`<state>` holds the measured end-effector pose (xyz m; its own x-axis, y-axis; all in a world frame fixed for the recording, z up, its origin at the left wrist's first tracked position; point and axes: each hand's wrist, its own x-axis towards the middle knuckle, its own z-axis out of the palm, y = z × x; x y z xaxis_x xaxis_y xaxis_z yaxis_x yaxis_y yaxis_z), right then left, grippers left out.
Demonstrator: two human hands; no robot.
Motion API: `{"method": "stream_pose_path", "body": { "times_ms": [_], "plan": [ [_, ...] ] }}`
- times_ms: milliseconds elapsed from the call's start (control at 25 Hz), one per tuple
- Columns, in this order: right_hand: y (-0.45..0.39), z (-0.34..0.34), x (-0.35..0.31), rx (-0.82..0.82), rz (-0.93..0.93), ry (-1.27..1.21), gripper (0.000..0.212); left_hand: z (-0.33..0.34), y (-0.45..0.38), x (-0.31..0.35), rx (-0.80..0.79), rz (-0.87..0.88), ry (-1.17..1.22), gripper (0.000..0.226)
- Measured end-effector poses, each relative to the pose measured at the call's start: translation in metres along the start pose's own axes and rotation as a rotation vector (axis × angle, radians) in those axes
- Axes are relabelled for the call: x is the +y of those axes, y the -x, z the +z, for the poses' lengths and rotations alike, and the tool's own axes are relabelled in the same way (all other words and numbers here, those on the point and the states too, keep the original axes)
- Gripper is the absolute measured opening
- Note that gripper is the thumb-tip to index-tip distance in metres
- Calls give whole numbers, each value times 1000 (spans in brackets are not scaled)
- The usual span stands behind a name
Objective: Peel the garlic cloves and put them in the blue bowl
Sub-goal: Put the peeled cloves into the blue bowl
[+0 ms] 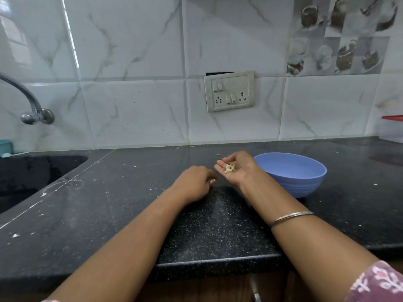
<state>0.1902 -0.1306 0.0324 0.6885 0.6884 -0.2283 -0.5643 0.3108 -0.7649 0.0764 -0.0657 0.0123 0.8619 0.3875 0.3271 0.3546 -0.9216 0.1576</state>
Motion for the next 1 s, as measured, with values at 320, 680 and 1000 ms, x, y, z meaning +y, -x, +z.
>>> {"method": "stream_pose_path", "body": {
  "times_ms": [320,680,1000],
  "plan": [
    [13,9,1,-151,47,-181,58,-7,-5,16,176,-473,1284,44],
    [22,16,12,-268,167,-190,55,-9,-5,3,66,-599,1960,64],
    [23,17,26,-355,213,-184,54,-5,1,6,247,-743,2114,52]
  ]
}}
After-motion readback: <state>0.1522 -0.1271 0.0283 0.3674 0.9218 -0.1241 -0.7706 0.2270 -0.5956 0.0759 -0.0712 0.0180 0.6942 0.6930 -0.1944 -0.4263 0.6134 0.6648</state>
